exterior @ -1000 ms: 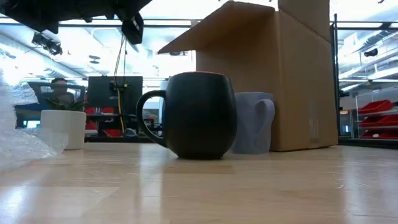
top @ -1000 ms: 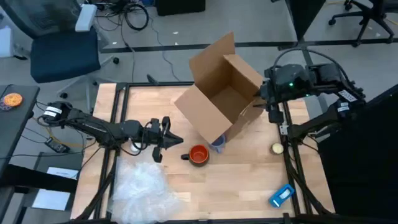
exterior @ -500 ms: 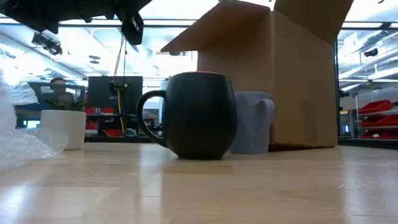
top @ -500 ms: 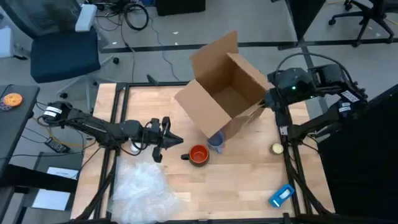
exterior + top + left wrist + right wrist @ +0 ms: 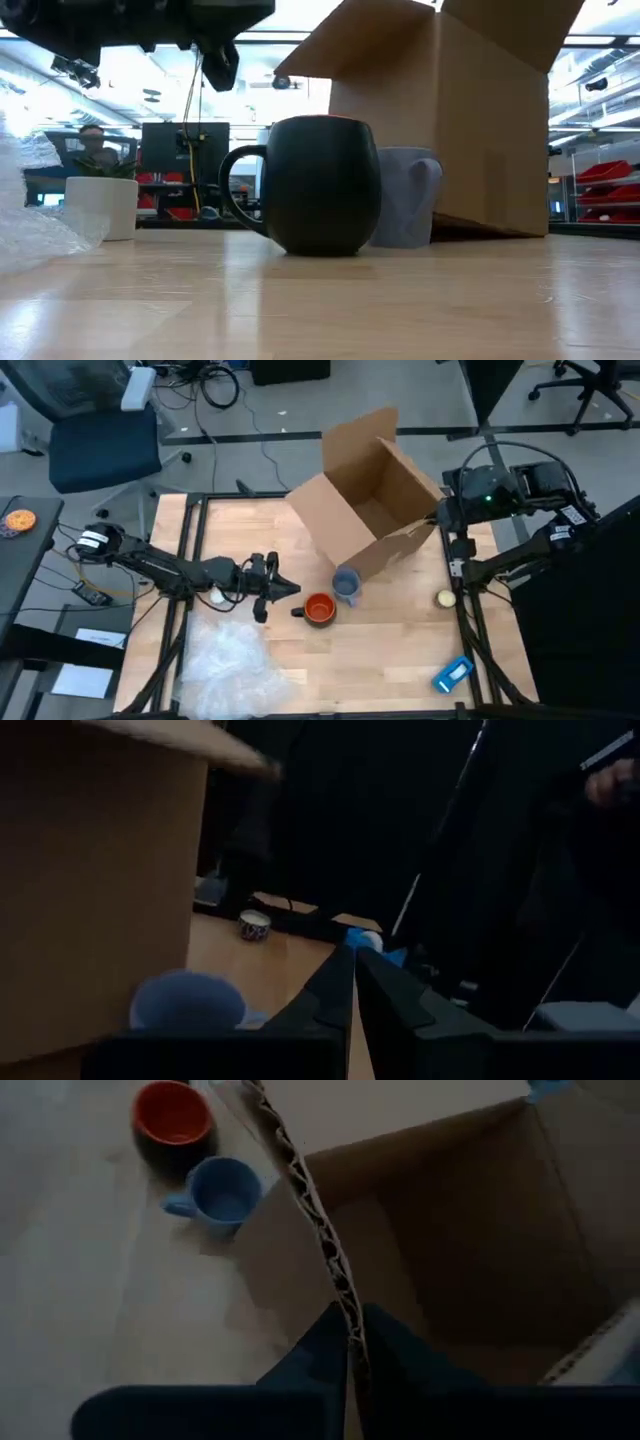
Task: Wrap mug
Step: Move the box to the top middle of the table
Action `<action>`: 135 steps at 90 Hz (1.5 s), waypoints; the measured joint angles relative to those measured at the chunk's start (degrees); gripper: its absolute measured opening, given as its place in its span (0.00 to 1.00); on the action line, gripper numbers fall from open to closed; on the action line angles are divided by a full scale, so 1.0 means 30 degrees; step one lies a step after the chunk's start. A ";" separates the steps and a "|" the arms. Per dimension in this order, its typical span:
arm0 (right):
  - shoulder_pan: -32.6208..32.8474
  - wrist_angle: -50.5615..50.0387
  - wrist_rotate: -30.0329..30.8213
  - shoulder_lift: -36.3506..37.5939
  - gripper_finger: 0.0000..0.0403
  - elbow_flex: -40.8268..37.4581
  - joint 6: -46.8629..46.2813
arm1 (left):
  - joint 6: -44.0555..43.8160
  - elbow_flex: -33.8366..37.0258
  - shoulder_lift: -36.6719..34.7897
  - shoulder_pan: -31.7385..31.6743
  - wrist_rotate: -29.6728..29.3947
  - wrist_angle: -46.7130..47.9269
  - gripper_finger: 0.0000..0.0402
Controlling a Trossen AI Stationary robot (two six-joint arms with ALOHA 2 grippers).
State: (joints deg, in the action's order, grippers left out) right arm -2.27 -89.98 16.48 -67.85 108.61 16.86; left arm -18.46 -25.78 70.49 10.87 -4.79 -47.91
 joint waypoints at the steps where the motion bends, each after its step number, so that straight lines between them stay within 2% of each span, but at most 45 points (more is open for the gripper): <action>1: 0.0003 0.0003 0.0182 0.0000 0.00 0.0001 0.0038 | 0.0000 0.0000 0.0058 0.0000 -0.0013 -0.0036 0.00; 19: -0.0540 0.0214 0.3269 0.0029 0.00 0.0045 0.1109 | -0.0562 0.0000 0.0660 0.0000 -0.0363 -0.0337 0.00; 33: -0.0952 0.0112 0.3907 0.0087 0.00 0.0067 0.1260 | -0.0699 0.0000 0.0667 0.0000 -0.0455 -0.0426 0.00; 58: -0.0889 0.0282 0.3607 0.0397 0.00 0.0023 0.1401 | -0.0962 0.0000 0.0667 0.0000 -0.0491 -0.0596 0.00; 82: -0.0405 0.2338 0.2844 0.0111 0.00 -0.0010 0.1313 | -0.0911 0.0000 0.0667 0.0000 -0.1982 -0.0616 0.00; 113: -0.0493 0.6609 0.2001 -0.2584 0.00 -0.0013 0.0927 | -0.0887 0.0000 0.0667 0.0000 -0.2196 -0.0601 0.00; 135: -0.0493 0.8698 0.0482 -0.4769 0.00 -0.0013 0.1494 | -0.0662 0.0000 0.0667 0.0000 -0.2138 -0.0556 0.00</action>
State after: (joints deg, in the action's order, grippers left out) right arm -3.75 -63.89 17.93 -82.16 108.57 21.35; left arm -20.44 -25.78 72.49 10.87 -11.20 -49.58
